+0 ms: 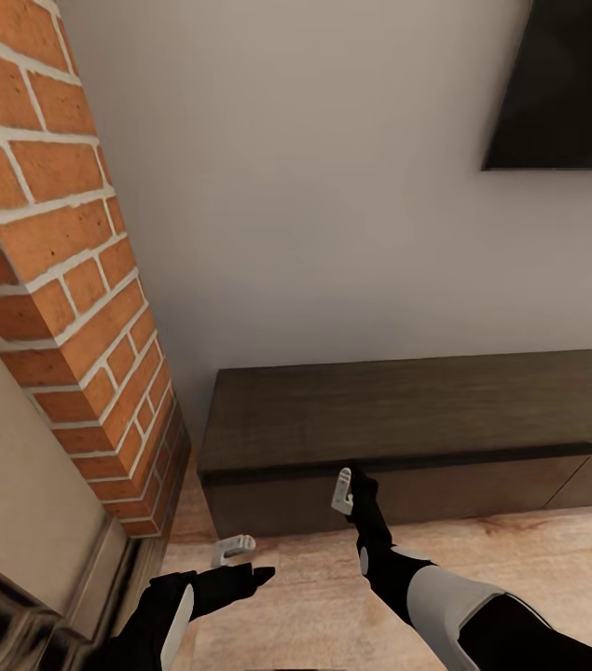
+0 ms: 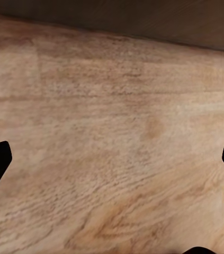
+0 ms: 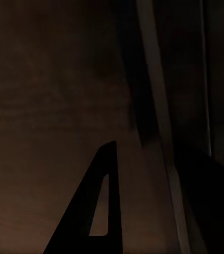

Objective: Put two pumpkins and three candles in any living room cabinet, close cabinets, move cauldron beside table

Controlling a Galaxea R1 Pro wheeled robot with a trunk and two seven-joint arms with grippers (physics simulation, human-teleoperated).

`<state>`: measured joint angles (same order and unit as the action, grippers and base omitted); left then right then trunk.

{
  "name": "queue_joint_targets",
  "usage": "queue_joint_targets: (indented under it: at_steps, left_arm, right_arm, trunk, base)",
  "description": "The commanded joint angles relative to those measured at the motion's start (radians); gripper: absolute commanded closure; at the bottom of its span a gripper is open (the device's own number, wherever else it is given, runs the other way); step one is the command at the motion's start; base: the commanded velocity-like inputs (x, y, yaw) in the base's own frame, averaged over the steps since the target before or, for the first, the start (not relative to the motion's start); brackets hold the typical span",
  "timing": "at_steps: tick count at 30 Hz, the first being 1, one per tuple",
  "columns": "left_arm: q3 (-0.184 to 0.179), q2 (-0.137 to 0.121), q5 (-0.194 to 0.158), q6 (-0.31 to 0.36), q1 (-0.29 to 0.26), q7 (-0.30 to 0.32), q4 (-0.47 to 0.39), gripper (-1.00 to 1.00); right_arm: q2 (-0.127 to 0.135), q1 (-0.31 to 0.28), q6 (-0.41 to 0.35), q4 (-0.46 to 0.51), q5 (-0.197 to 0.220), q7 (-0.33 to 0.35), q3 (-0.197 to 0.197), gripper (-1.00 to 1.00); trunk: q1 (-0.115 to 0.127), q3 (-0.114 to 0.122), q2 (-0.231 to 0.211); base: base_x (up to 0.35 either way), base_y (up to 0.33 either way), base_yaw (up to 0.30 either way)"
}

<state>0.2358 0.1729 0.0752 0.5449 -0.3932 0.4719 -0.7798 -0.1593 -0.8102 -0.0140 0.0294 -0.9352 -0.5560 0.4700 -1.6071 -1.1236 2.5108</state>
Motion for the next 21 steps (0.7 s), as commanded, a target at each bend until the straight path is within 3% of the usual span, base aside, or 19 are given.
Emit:
queue_joint_targets:
  at_steps: [1,21]
  left_arm:
    - [0.007,0.002,0.008,0.006,-0.001,0.01,-0.001,-1.0]
    - [0.007,0.002,0.008,0.007,0.0,0.014,-0.002,-1.0]
  right_arm:
    - [0.0,-0.001,0.0,-0.004,0.007,-0.001,-0.039,1.0]
    - [0.003,-0.001,-0.001,-0.003,0.007,-0.034,-0.053,1.0]
  trunk:
    - [-0.014,-0.001,0.0]
    - [-0.014,-0.001,0.0]
  base:
    - [0.0,0.0,0.0]
    - [0.0,0.0,0.0]
